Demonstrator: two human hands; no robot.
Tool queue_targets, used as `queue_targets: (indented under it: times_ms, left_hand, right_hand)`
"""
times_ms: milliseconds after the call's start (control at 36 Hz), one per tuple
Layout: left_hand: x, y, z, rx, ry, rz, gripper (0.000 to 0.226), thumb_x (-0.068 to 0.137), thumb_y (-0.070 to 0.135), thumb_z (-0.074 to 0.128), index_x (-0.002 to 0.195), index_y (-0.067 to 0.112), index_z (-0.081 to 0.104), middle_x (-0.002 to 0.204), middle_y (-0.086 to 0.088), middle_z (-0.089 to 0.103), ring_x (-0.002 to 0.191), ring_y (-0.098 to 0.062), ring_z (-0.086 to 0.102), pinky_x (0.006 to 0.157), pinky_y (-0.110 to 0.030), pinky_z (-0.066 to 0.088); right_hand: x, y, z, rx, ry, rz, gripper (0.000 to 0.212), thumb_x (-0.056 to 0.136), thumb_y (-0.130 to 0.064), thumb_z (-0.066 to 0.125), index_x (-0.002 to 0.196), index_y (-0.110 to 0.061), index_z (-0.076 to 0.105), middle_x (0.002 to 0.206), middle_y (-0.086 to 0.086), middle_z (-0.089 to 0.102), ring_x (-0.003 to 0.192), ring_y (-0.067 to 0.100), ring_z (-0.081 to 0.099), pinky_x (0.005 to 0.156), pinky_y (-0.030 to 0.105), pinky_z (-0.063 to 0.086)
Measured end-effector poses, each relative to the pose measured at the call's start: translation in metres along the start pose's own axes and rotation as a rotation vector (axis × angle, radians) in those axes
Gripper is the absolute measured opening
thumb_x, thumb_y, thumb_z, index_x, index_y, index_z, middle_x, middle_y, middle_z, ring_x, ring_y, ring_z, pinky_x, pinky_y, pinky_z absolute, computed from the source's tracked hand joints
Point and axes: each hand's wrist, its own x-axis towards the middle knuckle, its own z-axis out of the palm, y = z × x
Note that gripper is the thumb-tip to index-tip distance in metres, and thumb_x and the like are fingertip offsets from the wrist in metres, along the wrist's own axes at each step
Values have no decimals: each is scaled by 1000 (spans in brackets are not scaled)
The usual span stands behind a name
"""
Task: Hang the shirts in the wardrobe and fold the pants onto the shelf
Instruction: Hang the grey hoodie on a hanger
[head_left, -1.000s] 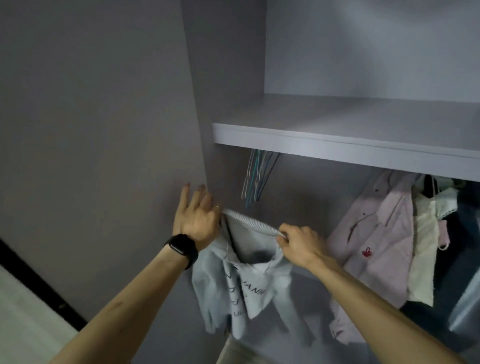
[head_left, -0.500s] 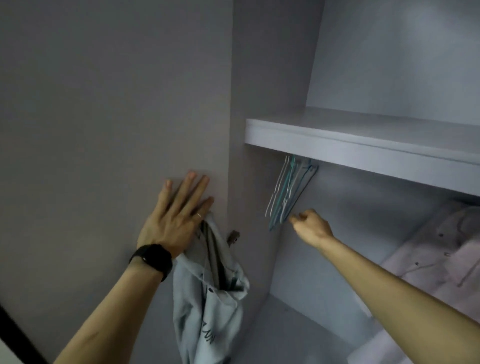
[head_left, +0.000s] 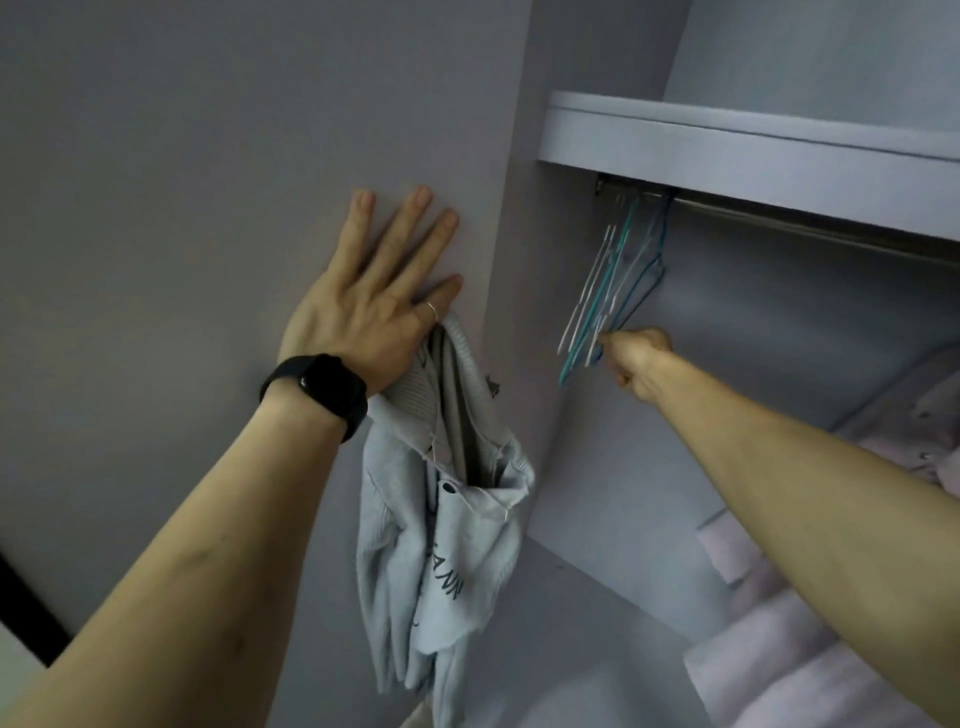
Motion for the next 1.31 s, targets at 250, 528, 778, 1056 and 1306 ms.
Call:
queue_targets:
  times_ms: [250, 528, 778, 1056, 1306]
  left_hand:
    - [0, 1, 1, -23, -42, 10, 57, 102, 33, 8, 159, 33, 3, 161, -18, -30, 146, -46, -27, 106, -68, -29]
    - [-2, -3, -2, -109, -100, 5, 59, 100, 25, 18, 158, 35, 20, 163, -14, -23, 147, -43, -27, 111, -65, -25]
    - [-1, -14, -37, -387, -254, 79, 52, 100, 28, 49, 150, 40, 41, 166, -5, 21, 152, -38, -15, 105, -62, -34]
    - [-23, 29, -100, -1201, -326, 59, 46, 101, 23, 46, 146, 32, 49, 134, -6, 60, 122, -34, 54, 87, -48, 52]
    - [-37, 63, -127, -1278, -314, 383, 51, 105, 29, 41, 154, 38, 32, 131, 4, 58, 125, -23, 49, 89, -38, 47]
  right_hand:
    - [-6, -17, -32, -119, 291, -33, 60, 101, -48, 37, 128, -1, 63, 128, 19, 63, 113, 38, 62, 89, 37, 46]
    - [-76, 19, -111, -374, 302, -103, 59, 105, -49, 29, 108, -8, 72, 122, 28, 65, 112, 46, 59, 93, 43, 46]
    - [-230, 109, -169, -186, 95, -135, 60, 99, -57, 43, 58, -14, 35, 43, -4, 37, 49, 13, 37, 54, 36, 34]
    - [-330, 127, -190, 170, -41, -15, 68, 78, -77, 54, 52, -24, 21, 52, -7, 18, 51, 17, 19, 58, 38, 24]
    - [-367, 117, -193, 208, -67, -131, 72, 71, -89, 57, 49, -29, 23, 51, -7, 20, 49, 13, 18, 48, 24, 21]
